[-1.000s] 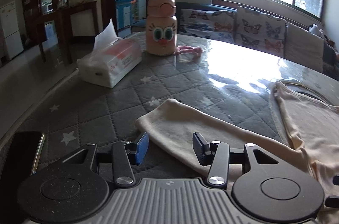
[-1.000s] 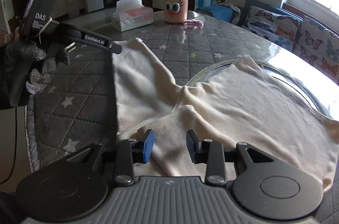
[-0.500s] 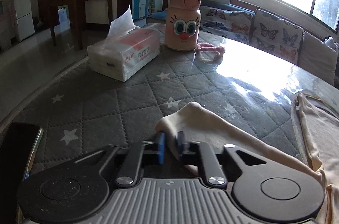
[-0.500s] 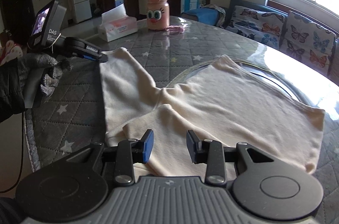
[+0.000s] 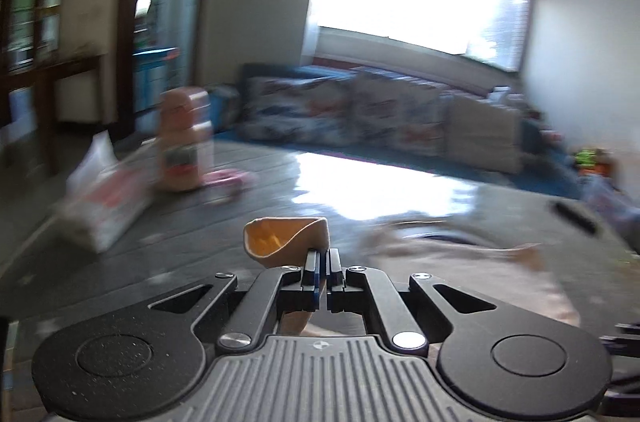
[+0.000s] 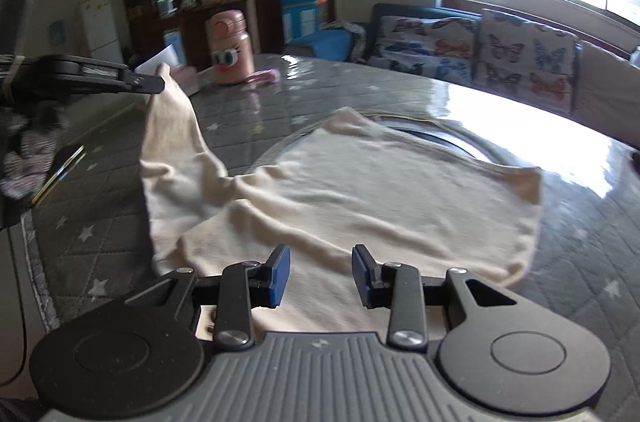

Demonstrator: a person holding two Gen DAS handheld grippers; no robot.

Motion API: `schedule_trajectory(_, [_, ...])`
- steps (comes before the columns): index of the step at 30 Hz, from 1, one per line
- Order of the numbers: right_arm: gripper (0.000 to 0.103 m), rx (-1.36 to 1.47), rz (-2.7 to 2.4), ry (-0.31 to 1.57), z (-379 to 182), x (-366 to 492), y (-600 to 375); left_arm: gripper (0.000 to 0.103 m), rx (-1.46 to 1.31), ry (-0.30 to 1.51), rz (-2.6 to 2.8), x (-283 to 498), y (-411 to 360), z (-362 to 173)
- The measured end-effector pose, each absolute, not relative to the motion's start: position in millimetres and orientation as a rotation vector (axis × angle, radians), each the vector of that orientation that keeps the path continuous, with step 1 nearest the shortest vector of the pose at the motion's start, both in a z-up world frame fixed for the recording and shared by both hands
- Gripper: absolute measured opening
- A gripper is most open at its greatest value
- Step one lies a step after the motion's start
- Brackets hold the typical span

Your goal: Fold clothes

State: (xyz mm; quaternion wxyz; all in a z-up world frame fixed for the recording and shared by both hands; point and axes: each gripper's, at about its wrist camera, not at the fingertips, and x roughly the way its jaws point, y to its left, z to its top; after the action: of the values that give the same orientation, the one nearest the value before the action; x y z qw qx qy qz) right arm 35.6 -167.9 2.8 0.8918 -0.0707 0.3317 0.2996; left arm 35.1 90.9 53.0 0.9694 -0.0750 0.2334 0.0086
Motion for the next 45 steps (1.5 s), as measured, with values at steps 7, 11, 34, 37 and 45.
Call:
schedule_trajectory(7, [0.034, -0.061, 0.537, 0.691, 2, 34, -209, 0.003, -0.08, 0.47, -0.254, 28, 9, 57])
schedule_trajectory(11, [0.034, -0.011, 0.504, 0.707, -2, 32, -230, 0.003, -0.043, 0.514, -0.359, 29, -26, 42])
schedule_trajectory(34, [0.033, 0.074, 0.51, 0.795, -26, 49, -232, 0.036, 0.05, 0.676, -0.236, 17, 32, -4])
schedule_trajectory(37, [0.025, 0.058, 0.513, 0.809, -29, 50, -226, 0.046, 0.06, 0.69, -0.208, 7, 47, -9])
schedule_trajectory(45, [0.019, 0.026, 0.514, 0.825, -29, 49, -220, 0.051, 0.096, 0.721, -0.184, -7, 63, -25])
